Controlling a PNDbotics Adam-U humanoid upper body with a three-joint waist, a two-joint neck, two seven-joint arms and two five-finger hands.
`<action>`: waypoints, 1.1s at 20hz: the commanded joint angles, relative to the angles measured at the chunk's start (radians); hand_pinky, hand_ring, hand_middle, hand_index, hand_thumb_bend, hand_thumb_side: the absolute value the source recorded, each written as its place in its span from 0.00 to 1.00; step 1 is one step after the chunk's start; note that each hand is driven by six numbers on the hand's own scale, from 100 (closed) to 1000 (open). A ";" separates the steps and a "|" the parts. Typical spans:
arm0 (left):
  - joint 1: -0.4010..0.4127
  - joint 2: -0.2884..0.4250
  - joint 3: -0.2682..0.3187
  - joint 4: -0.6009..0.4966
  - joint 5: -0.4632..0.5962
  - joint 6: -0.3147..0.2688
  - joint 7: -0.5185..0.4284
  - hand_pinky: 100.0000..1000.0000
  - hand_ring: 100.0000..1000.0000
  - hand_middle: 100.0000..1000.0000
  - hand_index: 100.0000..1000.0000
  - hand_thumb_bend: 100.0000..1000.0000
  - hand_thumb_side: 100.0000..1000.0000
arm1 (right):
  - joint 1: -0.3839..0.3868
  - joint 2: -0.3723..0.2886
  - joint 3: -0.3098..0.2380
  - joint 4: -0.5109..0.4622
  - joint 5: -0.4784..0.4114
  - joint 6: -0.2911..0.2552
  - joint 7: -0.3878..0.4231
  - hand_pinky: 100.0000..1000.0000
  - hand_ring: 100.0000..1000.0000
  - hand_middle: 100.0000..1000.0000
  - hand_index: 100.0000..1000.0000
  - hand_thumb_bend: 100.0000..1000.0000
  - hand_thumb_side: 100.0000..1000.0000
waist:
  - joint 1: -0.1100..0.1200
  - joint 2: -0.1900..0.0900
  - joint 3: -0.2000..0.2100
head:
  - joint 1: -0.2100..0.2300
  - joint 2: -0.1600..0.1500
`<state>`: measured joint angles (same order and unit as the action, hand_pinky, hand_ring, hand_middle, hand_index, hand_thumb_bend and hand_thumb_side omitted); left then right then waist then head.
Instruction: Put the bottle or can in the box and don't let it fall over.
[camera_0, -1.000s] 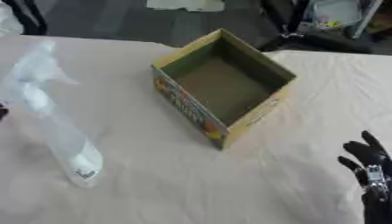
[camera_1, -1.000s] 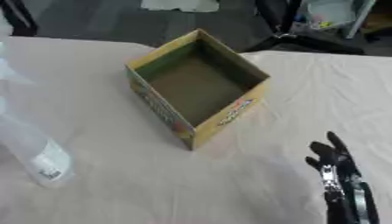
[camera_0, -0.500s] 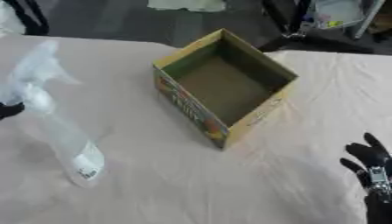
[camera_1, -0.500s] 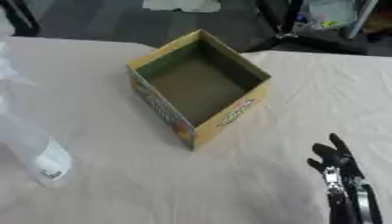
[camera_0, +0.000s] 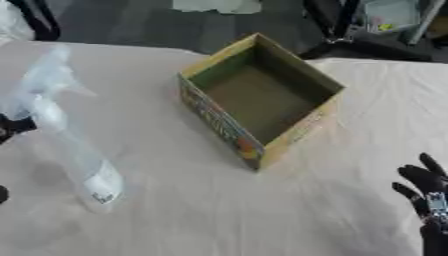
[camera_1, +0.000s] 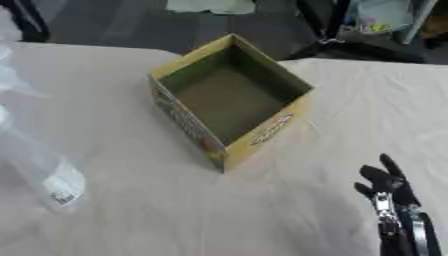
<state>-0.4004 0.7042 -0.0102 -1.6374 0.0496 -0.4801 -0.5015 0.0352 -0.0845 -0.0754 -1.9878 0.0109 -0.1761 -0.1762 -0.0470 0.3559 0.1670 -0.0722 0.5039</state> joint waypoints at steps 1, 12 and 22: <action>-0.014 0.015 -0.001 -0.003 -0.010 -0.004 -0.013 1.00 1.00 1.00 0.94 0.49 0.79 | -0.007 -0.013 0.001 -0.012 -0.005 0.003 0.000 0.79 0.87 1.00 0.72 0.00 0.73 | 0.004 -0.015 0.002 | -0.004 -0.019; -0.065 -0.028 -0.031 0.010 0.026 0.016 -0.035 1.00 1.00 1.00 0.93 0.46 0.78 | -0.013 -0.010 0.003 -0.012 -0.006 0.015 0.001 0.79 0.86 1.00 0.72 0.00 0.74 | 0.002 -0.011 0.005 | -0.004 -0.028; -0.066 -0.043 -0.039 -0.006 0.060 0.020 -0.081 1.00 1.00 0.96 0.87 0.27 0.72 | -0.017 -0.007 0.003 -0.012 -0.002 0.027 0.001 0.79 0.86 1.00 0.72 0.00 0.75 | 0.000 -0.006 0.007 | 0.002 -0.025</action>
<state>-0.4614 0.6395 -0.0581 -1.6222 0.1006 -0.4559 -0.5768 0.0192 -0.0843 -0.0728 -1.9878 0.0108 -0.1518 -0.1734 -0.0516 0.3625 0.1733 -0.0722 0.4884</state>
